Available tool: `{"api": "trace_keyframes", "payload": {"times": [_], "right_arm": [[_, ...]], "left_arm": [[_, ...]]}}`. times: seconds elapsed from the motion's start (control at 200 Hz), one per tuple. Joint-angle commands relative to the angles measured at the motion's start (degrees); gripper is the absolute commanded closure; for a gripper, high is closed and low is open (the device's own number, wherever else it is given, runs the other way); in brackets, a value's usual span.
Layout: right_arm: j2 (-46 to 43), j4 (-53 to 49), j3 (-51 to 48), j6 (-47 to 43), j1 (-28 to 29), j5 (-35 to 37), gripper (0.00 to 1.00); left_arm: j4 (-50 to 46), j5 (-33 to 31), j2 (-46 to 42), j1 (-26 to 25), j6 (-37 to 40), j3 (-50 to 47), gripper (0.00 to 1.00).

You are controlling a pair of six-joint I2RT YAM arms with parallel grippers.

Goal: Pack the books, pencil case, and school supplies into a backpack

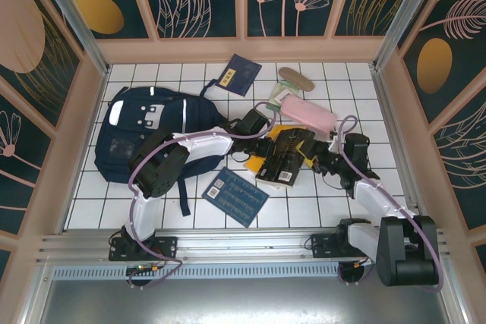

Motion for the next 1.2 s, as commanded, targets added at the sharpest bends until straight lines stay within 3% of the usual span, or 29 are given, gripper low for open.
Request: {"api": "trace_keyframes", "payload": {"times": [0.0,0.145,0.3,0.49,0.641,0.966,1.196], "right_arm": [[0.9,2.1,2.0,-0.2,2.7,-1.2,0.60],[1.7,-1.9,3.4,-2.9,3.6,3.2,0.88],[1.2,-9.9,5.6,-8.5,3.1,9.1,1.00],[3.9,-11.8,4.3,-11.5,2.6,11.5,1.00],[4.6,-9.9,2.9,-11.2,2.1,10.9,1.00],[-0.2,-14.2,6.6,-9.6,1.7,8.9,1.00],[-2.3,-16.7,11.8,-8.1,1.6,6.9,1.00]], "left_arm": [[-0.7,0.2,2.4,-0.9,-0.7,-2.6,0.75],[-1.4,-1.4,2.1,-0.9,-0.6,-3.3,0.71],[-1.5,-4.2,-1.2,-0.5,-0.7,-5.6,0.70],[-2.4,-5.5,-5.9,1.4,-0.4,-8.4,0.68],[-3.3,-5.6,-4.9,1.9,0.8,-9.3,0.68],[-3.3,-9.1,-0.5,2.1,0.4,-10.6,0.89],[-2.6,-9.1,0.3,2.8,0.1,-11.7,0.95]]}}
